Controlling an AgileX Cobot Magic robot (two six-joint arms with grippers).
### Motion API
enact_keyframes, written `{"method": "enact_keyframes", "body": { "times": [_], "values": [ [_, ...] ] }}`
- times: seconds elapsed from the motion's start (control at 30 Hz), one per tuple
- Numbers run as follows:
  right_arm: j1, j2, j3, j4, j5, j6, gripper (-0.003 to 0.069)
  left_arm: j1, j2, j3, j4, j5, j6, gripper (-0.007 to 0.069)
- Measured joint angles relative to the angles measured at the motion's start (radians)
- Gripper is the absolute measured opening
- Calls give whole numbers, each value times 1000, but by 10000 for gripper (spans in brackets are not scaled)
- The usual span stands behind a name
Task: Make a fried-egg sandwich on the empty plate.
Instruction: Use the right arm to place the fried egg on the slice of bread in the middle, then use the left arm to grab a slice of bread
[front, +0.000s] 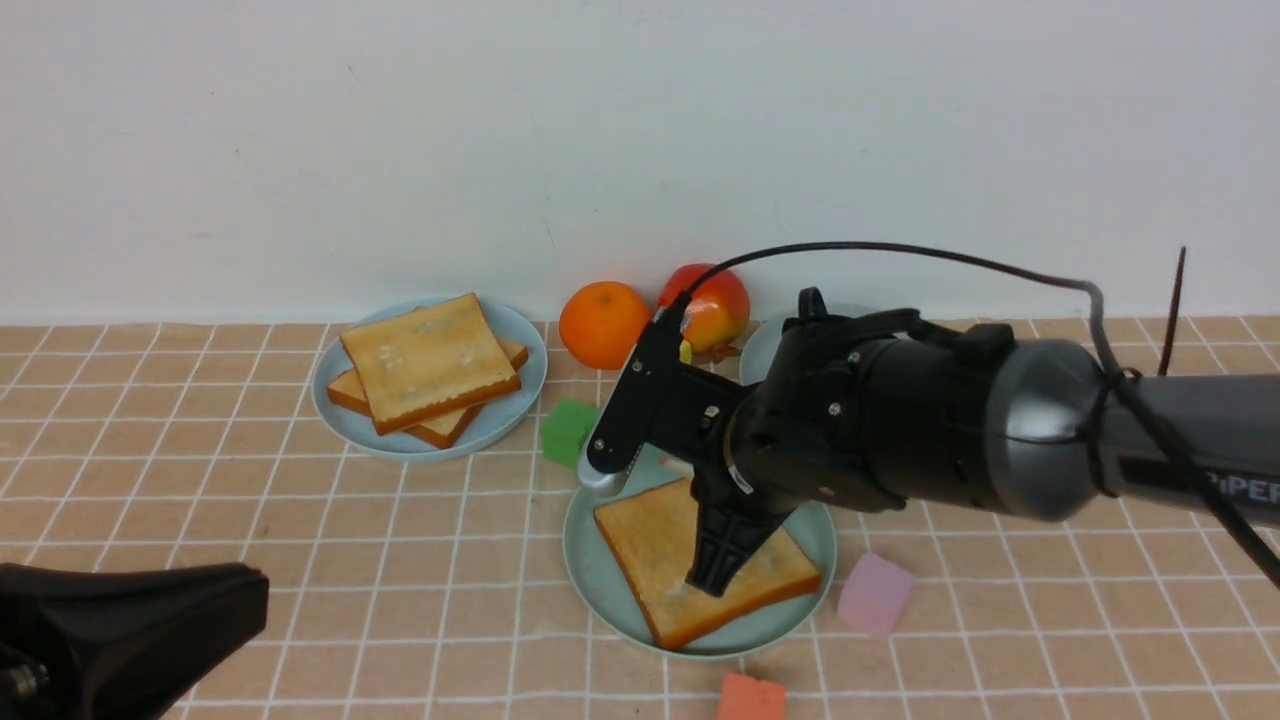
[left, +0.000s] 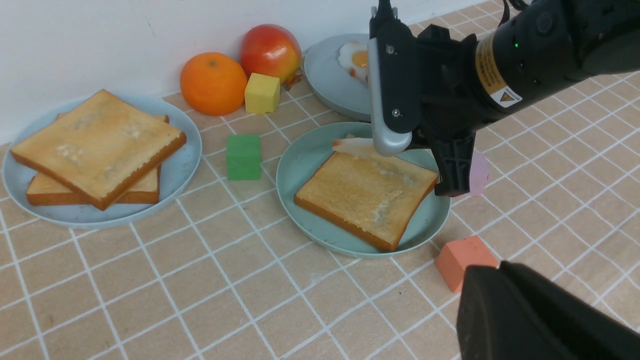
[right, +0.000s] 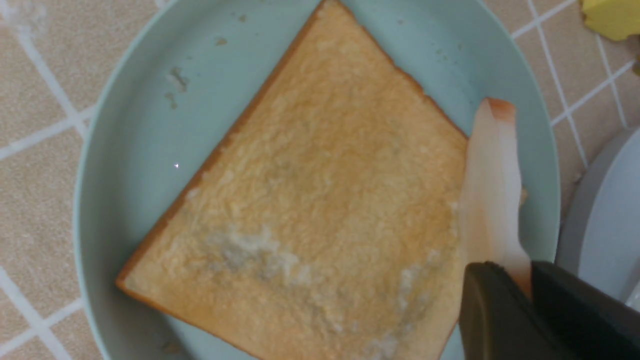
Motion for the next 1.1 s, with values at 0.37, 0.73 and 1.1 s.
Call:
{"method": "enact_keyframes", "body": {
  "times": [0.37, 0.73, 1.1],
  "values": [
    [0, 0, 0, 36, 7, 33, 115, 0, 0, 0, 0, 0, 0, 27],
    [26, -69, 1, 263, 92, 43, 442, 0, 0, 0, -4, 0, 0, 32],
    [125, -429, 2, 315, 496, 129, 358, 0, 56, 0, -143, 23, -1, 26]
  ]
}}
